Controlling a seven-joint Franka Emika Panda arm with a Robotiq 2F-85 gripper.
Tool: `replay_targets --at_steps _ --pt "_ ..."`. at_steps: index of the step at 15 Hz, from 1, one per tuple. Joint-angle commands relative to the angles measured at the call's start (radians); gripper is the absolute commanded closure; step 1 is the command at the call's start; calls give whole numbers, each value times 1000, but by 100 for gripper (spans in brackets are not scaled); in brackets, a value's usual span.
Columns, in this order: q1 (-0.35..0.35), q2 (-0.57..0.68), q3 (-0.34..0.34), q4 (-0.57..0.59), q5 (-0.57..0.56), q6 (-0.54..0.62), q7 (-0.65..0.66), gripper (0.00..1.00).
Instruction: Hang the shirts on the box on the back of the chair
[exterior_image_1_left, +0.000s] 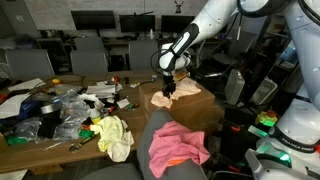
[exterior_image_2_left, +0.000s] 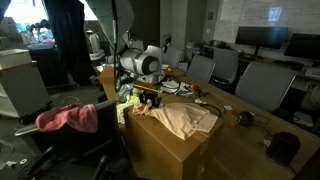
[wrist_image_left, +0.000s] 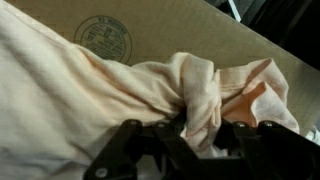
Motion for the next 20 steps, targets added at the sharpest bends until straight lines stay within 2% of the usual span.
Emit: replay_targets --at_steps 1,7,10,12,17,18,20 --pt "-34 -197 22 -170 62 61 -27 96" --pt "-72 -526 42 -429 279 245 -142 96" --pt "-43 -696 15 -540 397 270 -234 96" --pt "-8 -810 -20 -610 438 267 -271 96" --pt "90 -1092 -113 -773 390 252 -283 96" --pt "40 -1147 -61 -801 402 233 -306 96" --pt "41 -1258 -53 -855 381 195 -321 96"
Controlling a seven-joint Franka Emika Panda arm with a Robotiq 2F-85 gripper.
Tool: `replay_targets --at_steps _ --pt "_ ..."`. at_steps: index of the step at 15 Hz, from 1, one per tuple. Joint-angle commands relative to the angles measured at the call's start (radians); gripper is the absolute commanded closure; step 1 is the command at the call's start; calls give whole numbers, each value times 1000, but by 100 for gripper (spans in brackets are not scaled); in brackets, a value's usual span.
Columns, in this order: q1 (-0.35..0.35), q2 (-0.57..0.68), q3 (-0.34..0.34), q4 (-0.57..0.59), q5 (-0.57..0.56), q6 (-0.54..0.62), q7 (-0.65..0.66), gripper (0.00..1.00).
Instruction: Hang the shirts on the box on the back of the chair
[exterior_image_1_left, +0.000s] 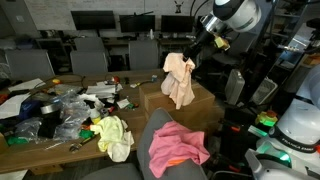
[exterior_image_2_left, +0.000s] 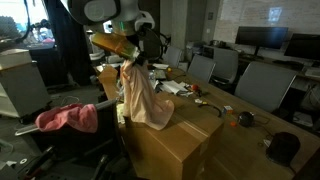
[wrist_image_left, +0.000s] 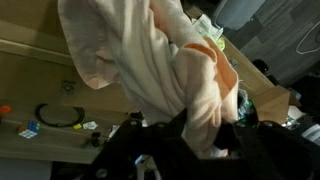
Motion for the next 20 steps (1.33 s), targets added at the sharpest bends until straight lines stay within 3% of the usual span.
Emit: replay_targets --at_steps 1,2,3,4,14,15,20 --pt "-10 -252 23 -130 -40 -77 -45 96" --pt "-13 -307 33 -151 -66 -117 -45 96" --pt "59 -355 -33 -165 -157 -148 2 96" --pt "-17 -341 47 -105 -123 -231 -57 96" --pt "20 -647 43 -105 -223 -653 -268 96" --pt "101 -668 -15 -105 -297 -666 -225 96" --pt "207 -685 -15 -106 -405 -768 -233 96"
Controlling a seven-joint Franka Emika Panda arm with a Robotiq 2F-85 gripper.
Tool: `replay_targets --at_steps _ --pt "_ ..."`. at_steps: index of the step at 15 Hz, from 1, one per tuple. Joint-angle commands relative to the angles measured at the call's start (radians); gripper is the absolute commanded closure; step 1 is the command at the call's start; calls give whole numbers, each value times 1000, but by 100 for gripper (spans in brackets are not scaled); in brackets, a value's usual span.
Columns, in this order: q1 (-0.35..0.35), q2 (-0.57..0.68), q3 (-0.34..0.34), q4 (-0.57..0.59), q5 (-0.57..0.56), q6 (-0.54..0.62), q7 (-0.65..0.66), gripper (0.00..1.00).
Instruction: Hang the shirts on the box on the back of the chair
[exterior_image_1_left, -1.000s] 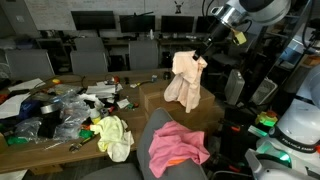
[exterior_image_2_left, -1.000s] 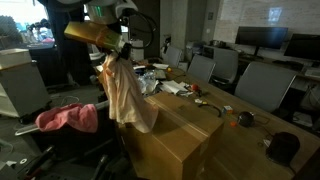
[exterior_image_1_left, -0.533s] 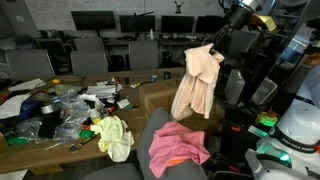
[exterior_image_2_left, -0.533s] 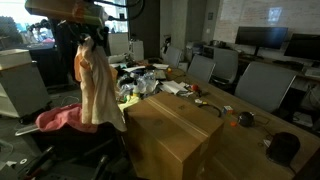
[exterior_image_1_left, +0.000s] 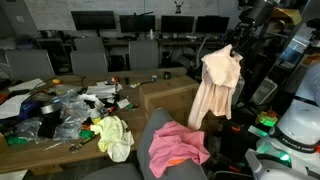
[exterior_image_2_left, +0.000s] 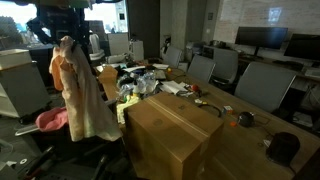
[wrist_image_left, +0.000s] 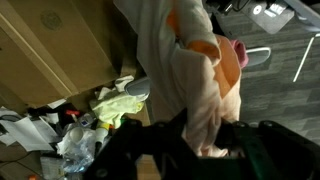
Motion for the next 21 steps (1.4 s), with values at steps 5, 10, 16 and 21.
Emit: replay_targets --at_steps 5,10,16,21 --pt "203 51 64 -10 -107 -62 30 96" --pt "313 218 137 27 -113 -18 53 96" --pt "373 391 187 99 -97 73 115 96" --pt "404 488 210 155 -81 162 165 96"
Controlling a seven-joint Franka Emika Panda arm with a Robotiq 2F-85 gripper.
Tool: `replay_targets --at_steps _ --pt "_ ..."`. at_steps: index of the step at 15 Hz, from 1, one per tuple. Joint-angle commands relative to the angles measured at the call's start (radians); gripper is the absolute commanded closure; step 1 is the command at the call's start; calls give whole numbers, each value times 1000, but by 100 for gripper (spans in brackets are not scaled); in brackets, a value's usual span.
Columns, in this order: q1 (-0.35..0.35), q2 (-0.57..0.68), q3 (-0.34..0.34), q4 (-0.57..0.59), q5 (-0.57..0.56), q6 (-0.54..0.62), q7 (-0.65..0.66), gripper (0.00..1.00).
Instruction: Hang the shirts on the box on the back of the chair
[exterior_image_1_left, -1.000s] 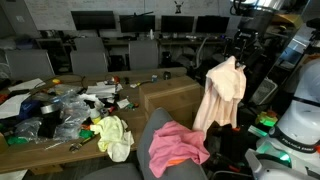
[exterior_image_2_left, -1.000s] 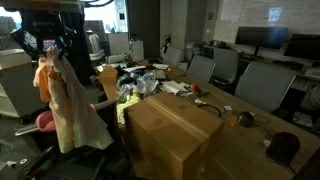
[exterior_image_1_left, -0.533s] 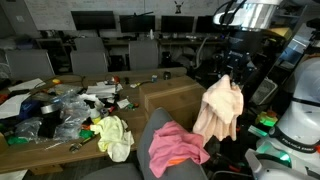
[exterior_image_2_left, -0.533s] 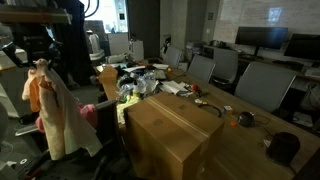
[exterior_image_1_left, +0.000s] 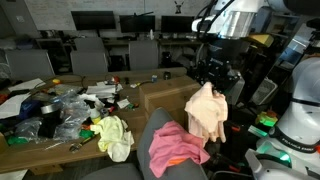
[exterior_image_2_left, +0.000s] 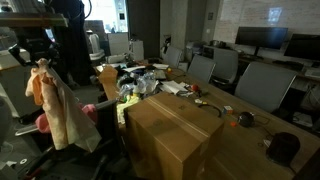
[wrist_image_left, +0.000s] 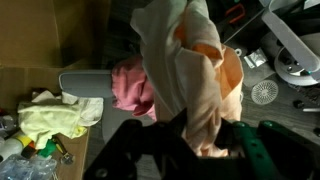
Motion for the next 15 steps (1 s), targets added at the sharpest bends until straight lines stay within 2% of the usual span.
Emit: replay_targets --at_steps 1,5,8,12,15 --pt "29 89 14 70 27 61 53 96" --pt "52 167 25 80 72 166 106 96" --pt "67 219 26 64 136 296 148 96" --pt "56 288 28 55 229 444 252 96" --pt "38 342 42 44 248 533 340 96"
